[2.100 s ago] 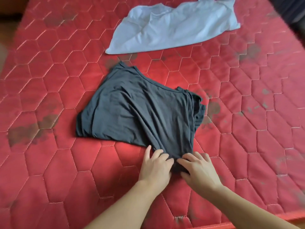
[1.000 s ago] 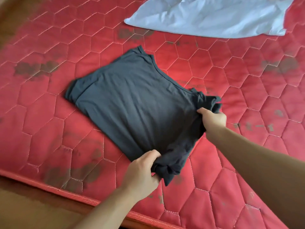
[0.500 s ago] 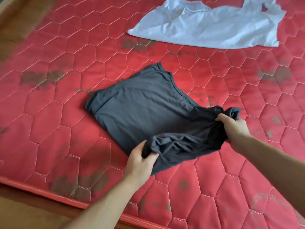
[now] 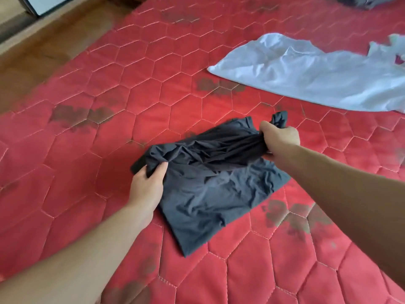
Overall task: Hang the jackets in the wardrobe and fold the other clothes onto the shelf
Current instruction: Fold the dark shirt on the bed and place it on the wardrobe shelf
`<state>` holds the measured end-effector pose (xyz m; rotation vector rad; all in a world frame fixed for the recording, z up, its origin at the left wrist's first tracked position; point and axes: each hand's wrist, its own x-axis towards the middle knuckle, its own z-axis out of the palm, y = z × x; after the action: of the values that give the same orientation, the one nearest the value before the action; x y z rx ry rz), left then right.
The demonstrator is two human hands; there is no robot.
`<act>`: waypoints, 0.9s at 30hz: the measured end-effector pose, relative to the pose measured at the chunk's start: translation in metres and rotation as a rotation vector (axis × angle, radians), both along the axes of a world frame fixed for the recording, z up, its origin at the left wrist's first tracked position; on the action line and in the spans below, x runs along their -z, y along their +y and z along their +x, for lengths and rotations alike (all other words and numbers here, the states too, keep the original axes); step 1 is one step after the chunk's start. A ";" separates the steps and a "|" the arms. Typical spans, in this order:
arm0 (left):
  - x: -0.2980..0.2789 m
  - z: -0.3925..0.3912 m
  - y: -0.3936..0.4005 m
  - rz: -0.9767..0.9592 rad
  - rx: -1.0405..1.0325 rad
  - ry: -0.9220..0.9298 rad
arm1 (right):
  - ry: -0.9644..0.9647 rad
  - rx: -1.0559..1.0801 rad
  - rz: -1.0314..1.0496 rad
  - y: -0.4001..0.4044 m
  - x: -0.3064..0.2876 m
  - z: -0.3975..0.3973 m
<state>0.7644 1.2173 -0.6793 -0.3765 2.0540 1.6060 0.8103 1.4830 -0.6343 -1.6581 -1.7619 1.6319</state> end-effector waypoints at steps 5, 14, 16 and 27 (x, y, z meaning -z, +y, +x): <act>0.006 -0.037 -0.001 -0.030 -0.105 -0.039 | 0.099 -0.031 -0.218 -0.005 0.019 -0.030; 0.013 -0.031 0.022 -0.652 0.602 0.996 | 0.026 -0.900 1.007 -0.037 0.074 0.003; 0.020 -0.047 0.028 -0.734 0.697 0.940 | -0.010 -0.950 1.033 -0.040 0.070 -0.011; 0.027 -0.091 0.013 -0.613 0.492 0.729 | -0.075 -1.201 1.339 0.011 0.068 -0.043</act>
<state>0.6735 1.2299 -0.7067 0.5772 2.8619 0.8404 0.7670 1.4941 -0.7023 0.0278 -2.9629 0.1064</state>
